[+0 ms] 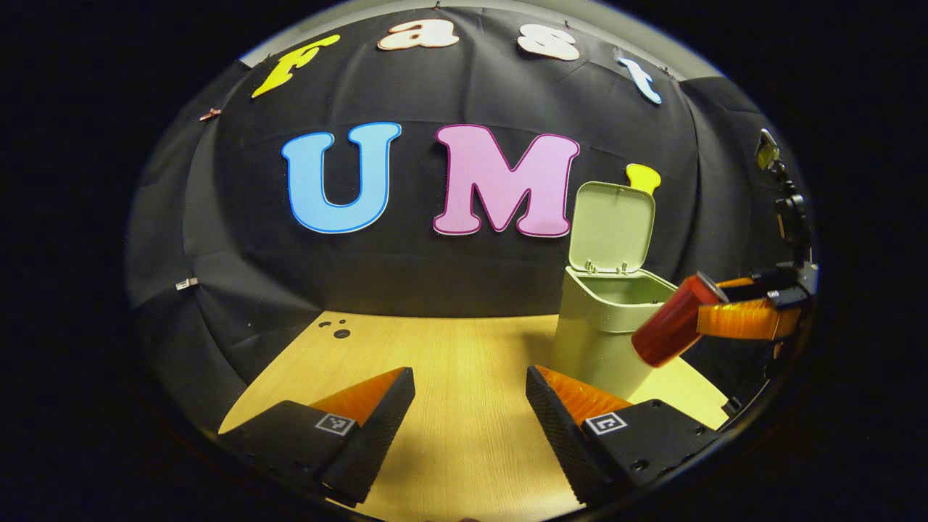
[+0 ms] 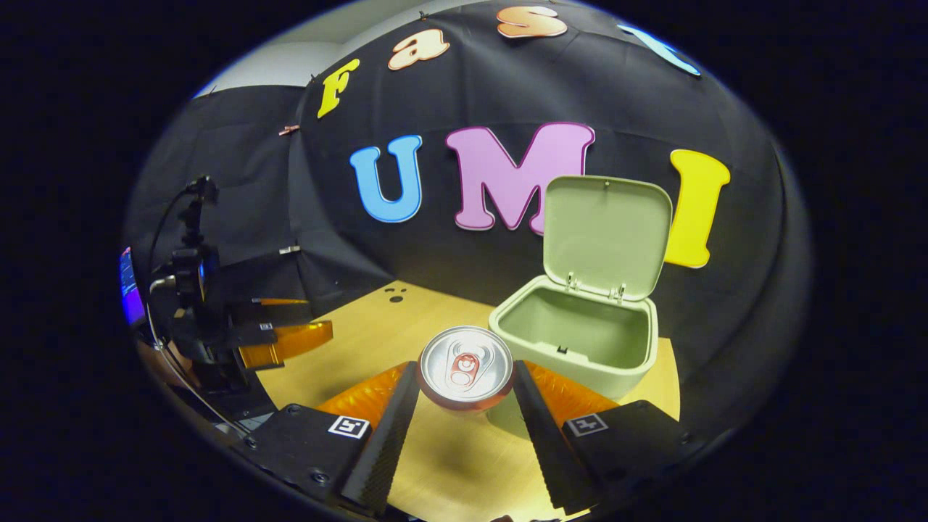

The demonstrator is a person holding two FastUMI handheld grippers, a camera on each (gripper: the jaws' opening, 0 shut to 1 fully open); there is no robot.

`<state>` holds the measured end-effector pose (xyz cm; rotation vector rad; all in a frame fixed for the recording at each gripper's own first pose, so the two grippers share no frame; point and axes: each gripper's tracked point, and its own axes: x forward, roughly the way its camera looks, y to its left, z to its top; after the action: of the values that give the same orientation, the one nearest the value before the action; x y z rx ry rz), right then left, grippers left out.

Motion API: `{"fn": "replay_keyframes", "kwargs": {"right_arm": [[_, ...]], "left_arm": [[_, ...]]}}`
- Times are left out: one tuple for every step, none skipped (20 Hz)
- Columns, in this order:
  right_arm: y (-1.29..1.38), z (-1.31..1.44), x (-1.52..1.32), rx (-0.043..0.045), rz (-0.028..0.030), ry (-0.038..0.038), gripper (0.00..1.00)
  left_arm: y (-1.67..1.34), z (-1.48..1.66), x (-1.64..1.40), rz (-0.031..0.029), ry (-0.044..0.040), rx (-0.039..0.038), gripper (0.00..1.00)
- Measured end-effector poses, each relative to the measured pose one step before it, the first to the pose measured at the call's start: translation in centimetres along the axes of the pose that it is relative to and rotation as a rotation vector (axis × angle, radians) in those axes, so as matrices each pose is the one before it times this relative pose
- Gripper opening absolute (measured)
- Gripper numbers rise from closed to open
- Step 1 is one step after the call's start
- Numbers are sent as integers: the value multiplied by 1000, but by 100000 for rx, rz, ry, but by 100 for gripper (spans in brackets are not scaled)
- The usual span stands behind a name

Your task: Press the lid of the desktop garbage bin to open it, pick up the crumpled paper on the desktop and throw it into the bin, then pick up the pop can on the desktop and drop it into the bin, and finally close the garbage bin lid.

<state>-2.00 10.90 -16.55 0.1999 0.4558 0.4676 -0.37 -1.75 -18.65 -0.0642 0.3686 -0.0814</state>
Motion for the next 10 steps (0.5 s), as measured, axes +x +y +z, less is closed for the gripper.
{"fn": "replay_keyframes", "kwargs": {"right_arm": [[-293, 779, 20, 285, -890, -1608, 83], [-287, 822, 8, 303, -645, -1735, 83], [-451, 860, 53, 62, -1079, -1825, 83], [-693, 818, 28, 144, -1352, -1838, 83], [-748, 743, 35, 37, -1641, -1796, 83], [-801, 849, 136, 122, -1693, -1878, 83], [-879, 623, 46, 192, -1960, -1450, 82], [-917, 781, 146, 544, -2010, -1496, 82], [-885, 708, 111, 416, -2482, -1572, 82], [-978, 653, 164, -36, -2337, -1704, 82]], "left_arm": [[0, 90, -12, -50, -97, -12, 99], [47, -9, 6, -60, -138, 64, 99], [-28, 94, -15, 66, -243, 150, 99], [-22, 63, -25, -26, -134, 76, 99], [31, 34, -52, 64, -96, 26, 99], [99, -50, -41, 161, -95, 15, 99], [61, 47, -11, 168, -79, -23, 99], [-5, 38, -32, 146, -45, -56, 99], [109, 84, 4, 230, -38, -36, 99], [124, -73, -44, 205, -56, -21, 99]]}}
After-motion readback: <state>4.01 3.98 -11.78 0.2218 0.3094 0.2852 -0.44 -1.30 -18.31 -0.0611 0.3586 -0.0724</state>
